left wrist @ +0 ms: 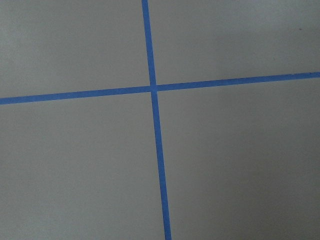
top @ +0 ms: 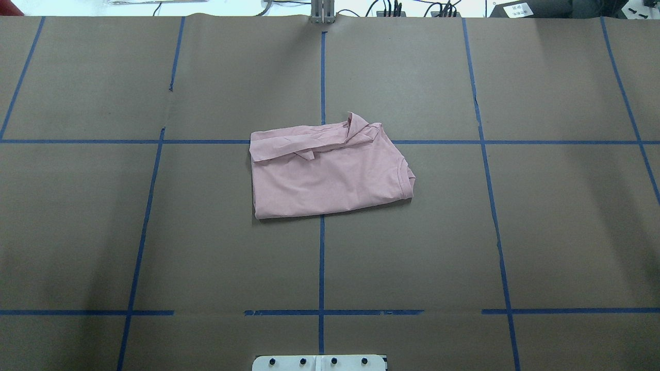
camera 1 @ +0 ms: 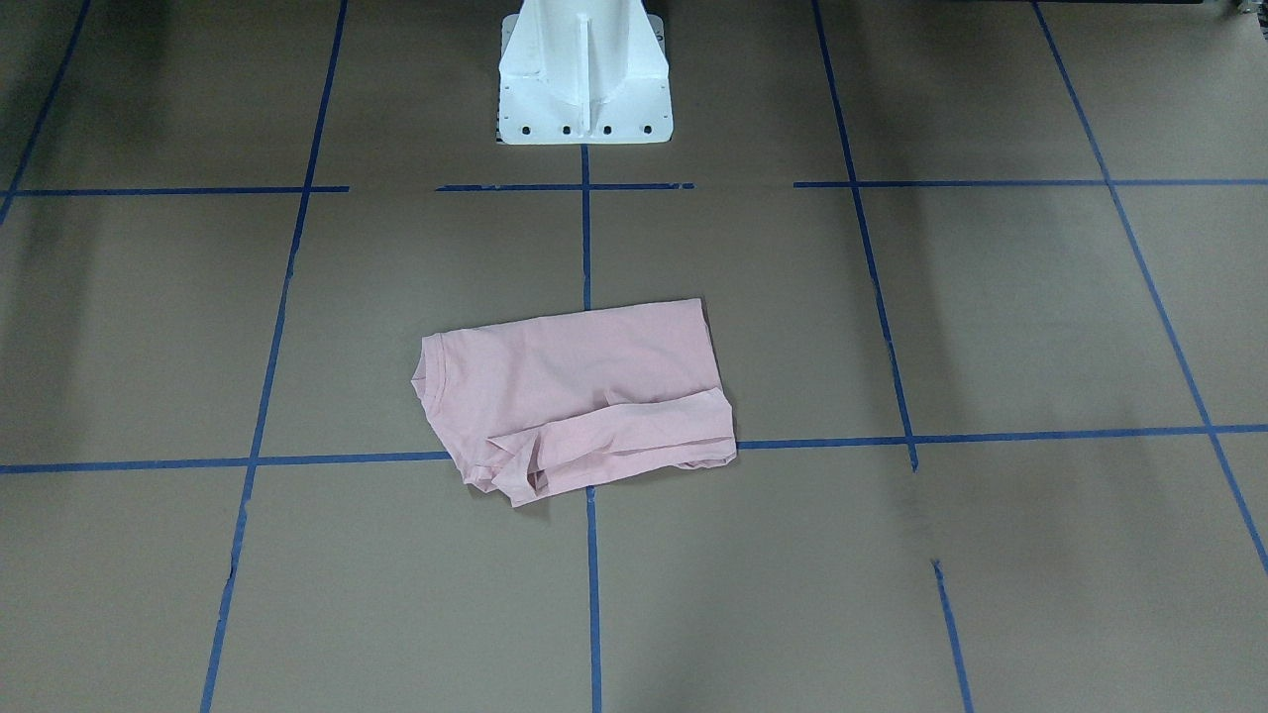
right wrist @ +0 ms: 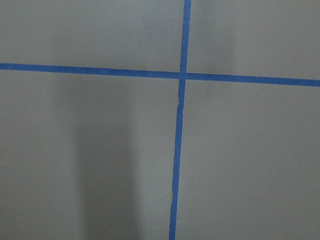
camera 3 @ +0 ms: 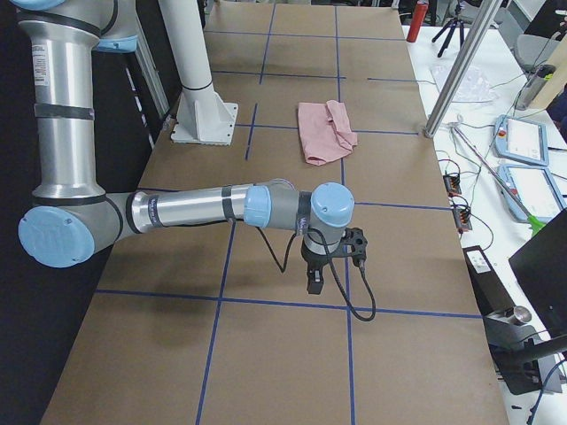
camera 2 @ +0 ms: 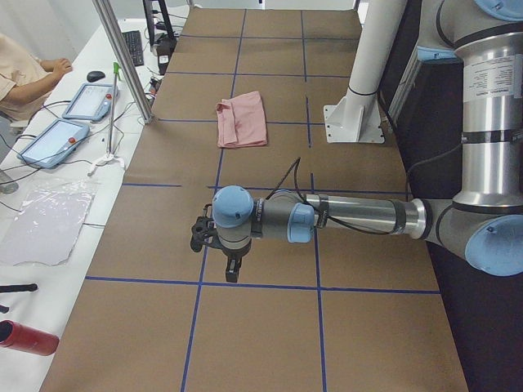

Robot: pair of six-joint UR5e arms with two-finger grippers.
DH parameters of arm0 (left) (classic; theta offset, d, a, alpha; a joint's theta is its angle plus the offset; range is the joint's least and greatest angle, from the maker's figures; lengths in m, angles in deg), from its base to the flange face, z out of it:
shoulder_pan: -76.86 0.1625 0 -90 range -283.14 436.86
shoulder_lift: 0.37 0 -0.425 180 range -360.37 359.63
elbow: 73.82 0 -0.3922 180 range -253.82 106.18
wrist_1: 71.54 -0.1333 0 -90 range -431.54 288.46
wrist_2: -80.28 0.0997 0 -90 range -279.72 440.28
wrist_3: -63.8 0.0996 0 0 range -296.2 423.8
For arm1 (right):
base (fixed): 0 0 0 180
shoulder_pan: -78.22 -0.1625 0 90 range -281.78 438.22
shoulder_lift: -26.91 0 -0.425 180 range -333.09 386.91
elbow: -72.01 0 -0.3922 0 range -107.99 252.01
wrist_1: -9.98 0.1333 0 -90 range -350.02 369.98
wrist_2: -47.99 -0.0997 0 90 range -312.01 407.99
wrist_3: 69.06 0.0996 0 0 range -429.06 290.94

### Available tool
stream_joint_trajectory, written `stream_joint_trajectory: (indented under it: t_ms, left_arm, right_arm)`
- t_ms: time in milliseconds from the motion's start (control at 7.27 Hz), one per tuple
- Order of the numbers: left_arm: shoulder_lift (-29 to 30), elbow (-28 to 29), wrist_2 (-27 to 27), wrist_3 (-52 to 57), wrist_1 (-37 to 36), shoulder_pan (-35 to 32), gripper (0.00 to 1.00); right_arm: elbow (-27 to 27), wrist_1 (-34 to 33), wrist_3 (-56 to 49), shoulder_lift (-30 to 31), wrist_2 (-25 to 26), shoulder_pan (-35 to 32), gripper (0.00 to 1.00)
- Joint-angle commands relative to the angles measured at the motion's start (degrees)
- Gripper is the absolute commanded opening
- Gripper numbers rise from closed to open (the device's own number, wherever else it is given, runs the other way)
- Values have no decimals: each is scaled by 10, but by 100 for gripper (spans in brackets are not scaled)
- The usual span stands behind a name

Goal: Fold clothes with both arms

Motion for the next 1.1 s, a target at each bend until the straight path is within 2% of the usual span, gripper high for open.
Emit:
stream_joint_trajectory:
  t_ms: [0, 275, 962]
  left_arm:
    - [8, 9, 1, -3, -34, 0, 100]
    - [12, 34, -1, -4, -27, 0, 100]
    - [15, 28, 9, -43, -20, 0, 100]
  right_arm:
    - [2, 0, 2, 2, -1, 0, 100]
    - [10, 0, 4, 9, -1, 0, 100]
    - [11, 0, 4, 8, 0, 0, 100]
